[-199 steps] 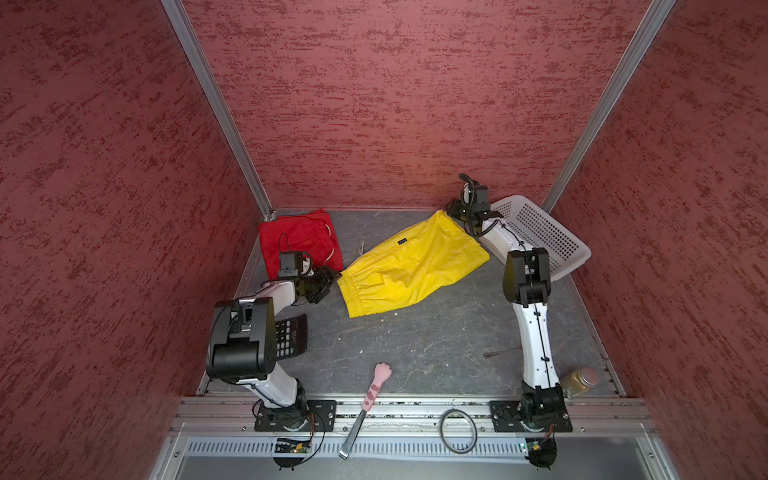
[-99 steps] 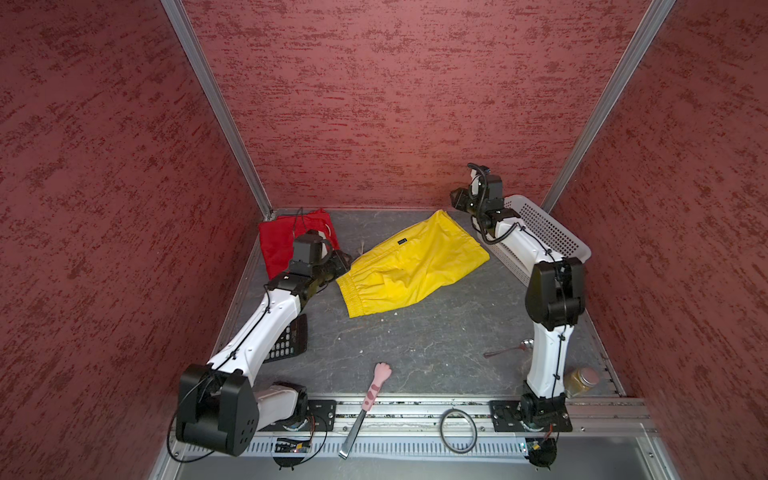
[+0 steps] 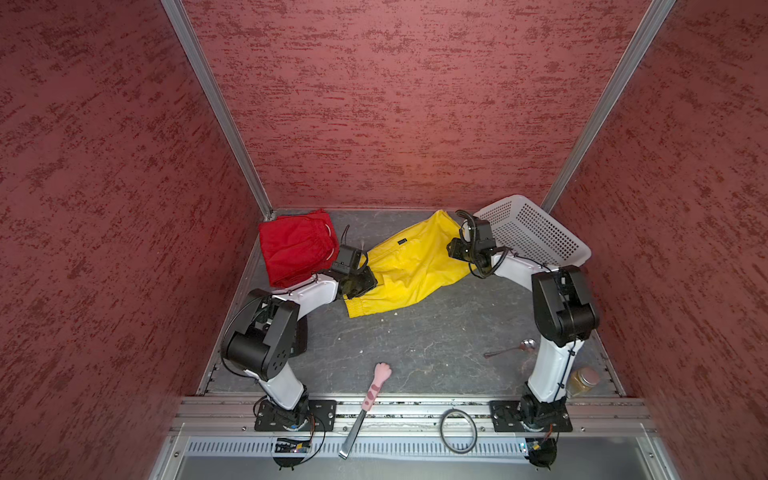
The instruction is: Fold and stack the shorts
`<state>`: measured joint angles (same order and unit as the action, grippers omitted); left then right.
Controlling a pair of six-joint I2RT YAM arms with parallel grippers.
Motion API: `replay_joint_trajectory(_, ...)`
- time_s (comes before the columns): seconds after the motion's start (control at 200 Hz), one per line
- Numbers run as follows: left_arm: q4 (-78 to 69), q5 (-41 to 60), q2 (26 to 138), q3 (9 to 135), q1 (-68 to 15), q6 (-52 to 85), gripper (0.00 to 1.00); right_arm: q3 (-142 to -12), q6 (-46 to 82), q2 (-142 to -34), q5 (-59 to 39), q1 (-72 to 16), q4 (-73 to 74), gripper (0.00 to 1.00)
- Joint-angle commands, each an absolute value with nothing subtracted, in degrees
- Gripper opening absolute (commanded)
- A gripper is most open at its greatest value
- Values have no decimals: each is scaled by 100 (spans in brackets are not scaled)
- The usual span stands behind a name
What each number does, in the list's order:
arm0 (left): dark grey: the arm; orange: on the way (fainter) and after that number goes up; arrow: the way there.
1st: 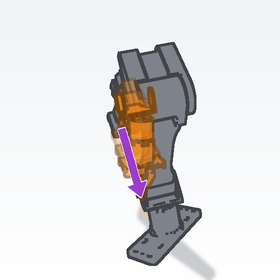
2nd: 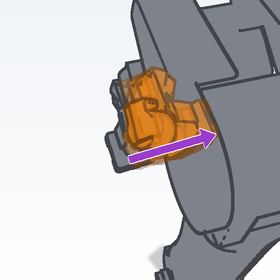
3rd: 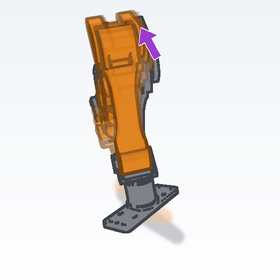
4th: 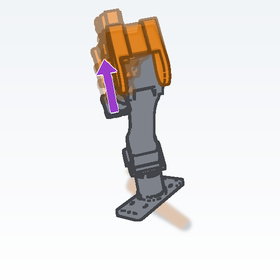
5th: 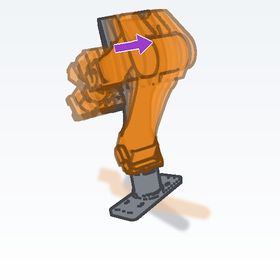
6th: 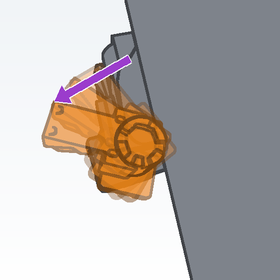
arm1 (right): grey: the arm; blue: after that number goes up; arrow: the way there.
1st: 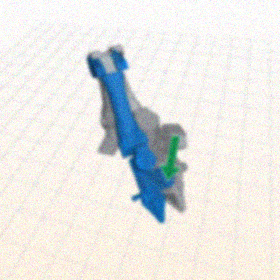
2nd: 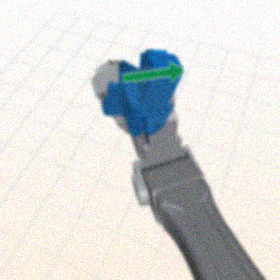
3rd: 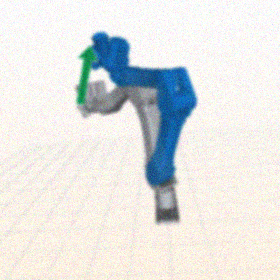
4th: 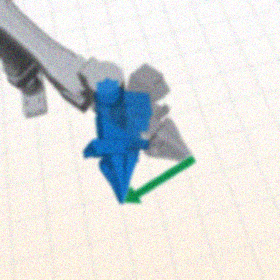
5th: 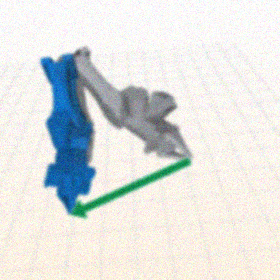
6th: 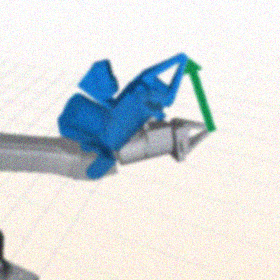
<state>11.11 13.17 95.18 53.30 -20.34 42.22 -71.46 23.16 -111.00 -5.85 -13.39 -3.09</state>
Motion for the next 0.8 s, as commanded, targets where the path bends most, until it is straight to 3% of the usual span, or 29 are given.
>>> replay_joint_trajectory(0.0, 955, 1328, 9517, 5186, -1830, 4248, 31, -7226, 2400, -11320, -242, -1307, -252, 52)
replay_joint_trajectory(0.316, 1080, 1292, 9343, 4517, -1323, 4172, 31, -6631, 2704, -11267, 373, -1240, -514, 52)
replay_joint_trajectory(0.796, 1731, 1229, 8808, 4292, -932, 3631, 32, -4626, 3361, -9300, 922, -1058, -1223, 52)
